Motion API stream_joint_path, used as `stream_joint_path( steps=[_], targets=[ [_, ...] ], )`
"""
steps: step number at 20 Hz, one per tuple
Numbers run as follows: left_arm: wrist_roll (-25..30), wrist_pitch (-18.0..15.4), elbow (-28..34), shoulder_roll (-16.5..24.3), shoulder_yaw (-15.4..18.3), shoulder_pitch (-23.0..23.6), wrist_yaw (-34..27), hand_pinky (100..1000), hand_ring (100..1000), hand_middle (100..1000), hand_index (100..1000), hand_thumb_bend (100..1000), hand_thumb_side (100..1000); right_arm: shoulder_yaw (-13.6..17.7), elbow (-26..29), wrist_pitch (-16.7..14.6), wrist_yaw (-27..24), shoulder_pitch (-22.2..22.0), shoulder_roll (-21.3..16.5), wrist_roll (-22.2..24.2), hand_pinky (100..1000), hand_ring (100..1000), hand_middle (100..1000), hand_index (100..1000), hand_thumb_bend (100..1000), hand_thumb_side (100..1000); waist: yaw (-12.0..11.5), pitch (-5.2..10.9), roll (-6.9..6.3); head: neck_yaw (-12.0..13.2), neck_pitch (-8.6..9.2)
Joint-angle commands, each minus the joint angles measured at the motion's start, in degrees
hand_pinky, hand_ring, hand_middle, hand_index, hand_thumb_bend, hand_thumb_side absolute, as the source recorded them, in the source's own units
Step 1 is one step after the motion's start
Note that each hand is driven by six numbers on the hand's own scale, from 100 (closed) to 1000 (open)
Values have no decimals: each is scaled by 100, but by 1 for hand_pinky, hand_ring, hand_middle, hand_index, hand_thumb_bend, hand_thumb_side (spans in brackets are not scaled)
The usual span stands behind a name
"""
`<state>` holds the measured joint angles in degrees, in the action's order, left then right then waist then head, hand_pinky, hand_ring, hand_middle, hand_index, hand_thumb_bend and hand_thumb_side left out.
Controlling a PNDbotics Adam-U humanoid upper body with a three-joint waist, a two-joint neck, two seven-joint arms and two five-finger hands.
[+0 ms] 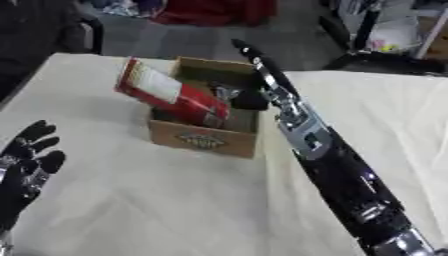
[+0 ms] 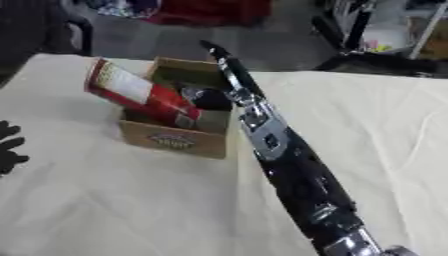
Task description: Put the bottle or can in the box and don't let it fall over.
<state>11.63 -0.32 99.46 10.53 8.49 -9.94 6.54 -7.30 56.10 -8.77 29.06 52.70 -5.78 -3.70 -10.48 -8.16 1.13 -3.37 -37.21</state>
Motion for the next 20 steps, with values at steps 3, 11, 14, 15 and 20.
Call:
stream_joint_path(
  steps=[3,11,14,15,20],
  targets=[
    [-54,17,84,105,81,33,17,769,886,867,961,741,659,299,565,116,-508,-202,-500,-559,1000,984,951,1000,400,373,159,116,46,112,39],
    [-137,35,80,160,162,142,38,769,886,865,961,740,659,675,2332,219,-2046,-1754,-1624,-803,1000,974,951,1000,305,321,627,185,53,434,-90],
    [-164,35,78,174,184,175,42,769,886,865,961,738,659,1003,2908,255,-1928,-2589,-1806,-879,992,965,948,1000,363,390,772,225,32,521,-131],
    [-168,34,77,172,188,177,42,769,886,865,961,739,659,1137,3045,279,-1758,-2859,-1822,-935,973,952,941,1000,399,376,805,234,22,543,-138],
    [-199,36,62,164,221,219,51,770,887,865,961,738,659,1870,3430,374,-952,-3980,-1421,-1500,945,934,929,1000,445,262,943,257,-48,666,-226]
  ],
)
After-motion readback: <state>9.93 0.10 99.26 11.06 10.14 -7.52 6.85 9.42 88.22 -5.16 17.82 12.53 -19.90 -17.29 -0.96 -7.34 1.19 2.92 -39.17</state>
